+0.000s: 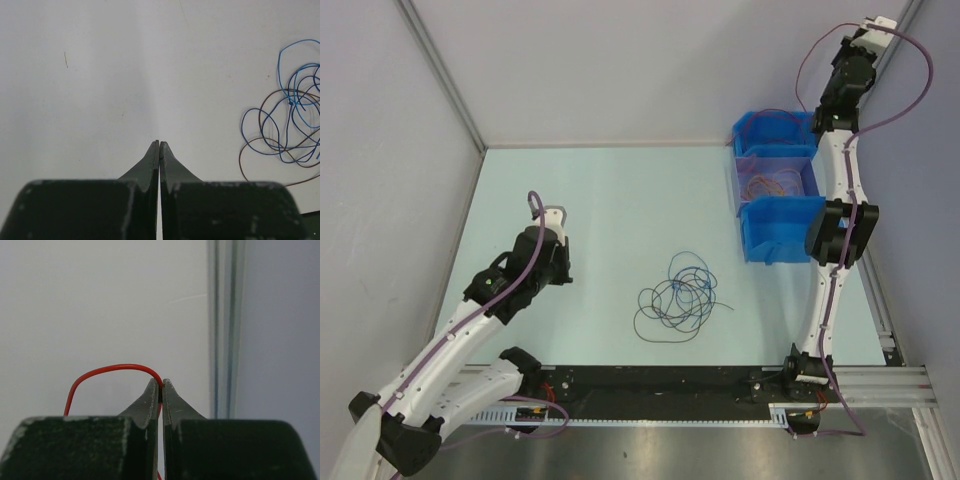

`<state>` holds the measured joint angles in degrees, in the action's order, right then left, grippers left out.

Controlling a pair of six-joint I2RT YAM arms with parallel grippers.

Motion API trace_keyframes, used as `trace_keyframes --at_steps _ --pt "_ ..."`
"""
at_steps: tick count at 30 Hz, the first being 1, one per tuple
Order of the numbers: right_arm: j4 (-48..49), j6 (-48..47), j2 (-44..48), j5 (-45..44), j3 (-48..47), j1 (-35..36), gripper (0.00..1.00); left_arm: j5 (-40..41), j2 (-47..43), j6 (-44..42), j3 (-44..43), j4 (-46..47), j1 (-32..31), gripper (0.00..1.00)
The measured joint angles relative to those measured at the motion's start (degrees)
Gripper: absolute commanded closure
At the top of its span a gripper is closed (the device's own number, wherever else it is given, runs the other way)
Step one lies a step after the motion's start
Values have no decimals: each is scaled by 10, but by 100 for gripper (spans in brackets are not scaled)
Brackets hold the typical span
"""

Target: Untangle the cables

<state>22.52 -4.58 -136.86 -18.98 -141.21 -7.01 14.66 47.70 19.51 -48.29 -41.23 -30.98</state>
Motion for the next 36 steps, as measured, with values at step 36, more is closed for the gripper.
trace_keyframes --at_steps 36 --pt "-16 -11 0 -19 30 -58 100 -3 11 0 0 0 3 100"
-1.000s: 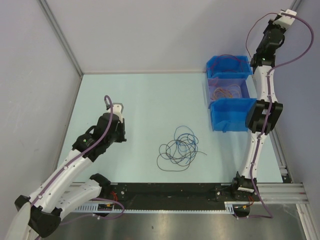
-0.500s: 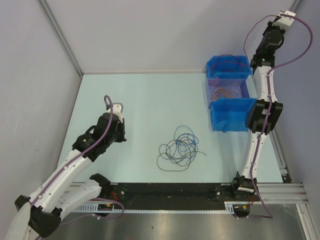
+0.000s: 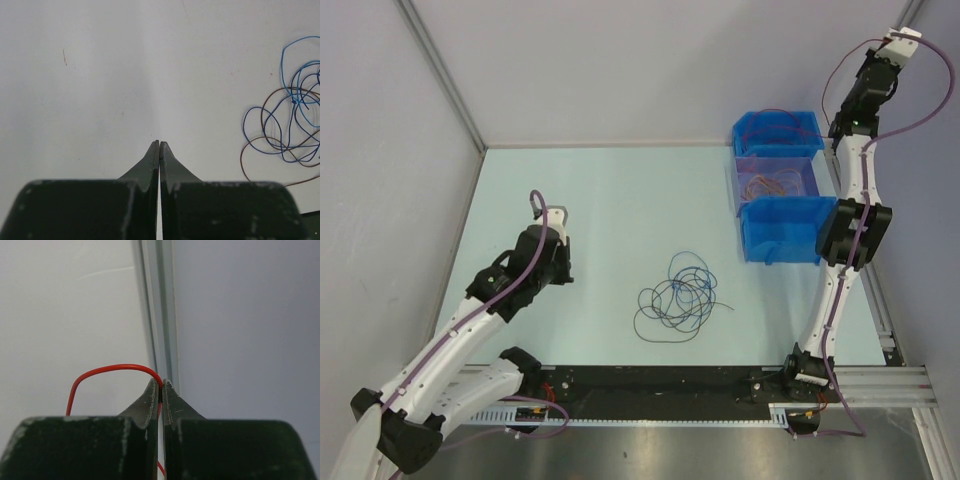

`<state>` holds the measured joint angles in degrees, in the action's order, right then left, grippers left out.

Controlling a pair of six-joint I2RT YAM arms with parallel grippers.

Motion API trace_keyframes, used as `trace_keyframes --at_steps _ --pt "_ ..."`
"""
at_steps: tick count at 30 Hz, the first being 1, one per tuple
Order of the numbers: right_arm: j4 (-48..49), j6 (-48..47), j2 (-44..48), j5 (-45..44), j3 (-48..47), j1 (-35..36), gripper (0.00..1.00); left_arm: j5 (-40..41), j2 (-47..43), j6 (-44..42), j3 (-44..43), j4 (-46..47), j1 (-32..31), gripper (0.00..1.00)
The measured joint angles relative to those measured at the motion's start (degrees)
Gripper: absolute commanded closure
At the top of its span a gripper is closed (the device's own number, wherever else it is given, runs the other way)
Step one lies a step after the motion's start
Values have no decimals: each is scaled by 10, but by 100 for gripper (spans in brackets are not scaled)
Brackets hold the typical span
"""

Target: Untangle the cables

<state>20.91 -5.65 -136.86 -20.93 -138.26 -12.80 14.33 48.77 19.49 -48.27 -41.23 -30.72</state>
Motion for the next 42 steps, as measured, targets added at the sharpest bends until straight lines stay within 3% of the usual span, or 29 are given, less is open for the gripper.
trace_keyframes --at_steps 15,29,42 --pt "0 8 0 24 14 5 100 -5 2 0 2 0 2 100" --pt "75 77 -76 127 -4 91 100 -6 2 0 2 0 3 100" --pt "95 126 -126 158 19 55 100 -11 2 0 2 0 13 100"
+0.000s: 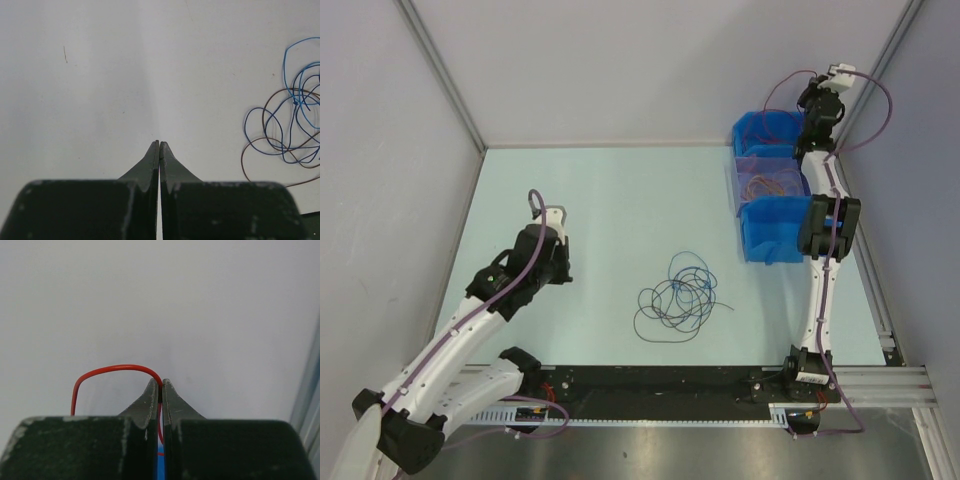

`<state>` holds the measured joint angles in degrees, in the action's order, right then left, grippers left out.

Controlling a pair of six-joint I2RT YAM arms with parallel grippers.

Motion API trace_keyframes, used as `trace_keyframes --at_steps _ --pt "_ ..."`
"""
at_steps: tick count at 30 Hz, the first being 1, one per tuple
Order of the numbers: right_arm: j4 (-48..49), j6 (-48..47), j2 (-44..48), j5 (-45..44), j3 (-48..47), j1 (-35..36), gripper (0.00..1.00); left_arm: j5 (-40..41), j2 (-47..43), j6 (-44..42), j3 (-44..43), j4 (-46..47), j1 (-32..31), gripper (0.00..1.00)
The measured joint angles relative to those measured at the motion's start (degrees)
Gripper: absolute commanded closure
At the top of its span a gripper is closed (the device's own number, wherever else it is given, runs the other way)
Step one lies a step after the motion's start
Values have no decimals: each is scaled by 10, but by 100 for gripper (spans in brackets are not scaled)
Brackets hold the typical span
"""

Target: Untangle the cables

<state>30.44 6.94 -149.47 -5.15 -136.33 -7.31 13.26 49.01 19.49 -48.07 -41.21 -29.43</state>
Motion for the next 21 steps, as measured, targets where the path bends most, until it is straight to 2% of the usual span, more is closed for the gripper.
trace_keyframes --at_steps 15,21 --pt "11 -5 17 -9 163 -10 100 -5 0 0 0 0 7 100" --pt "6 -15 40 -8 183 -4 99 -5 0 0 0 1 8 100"
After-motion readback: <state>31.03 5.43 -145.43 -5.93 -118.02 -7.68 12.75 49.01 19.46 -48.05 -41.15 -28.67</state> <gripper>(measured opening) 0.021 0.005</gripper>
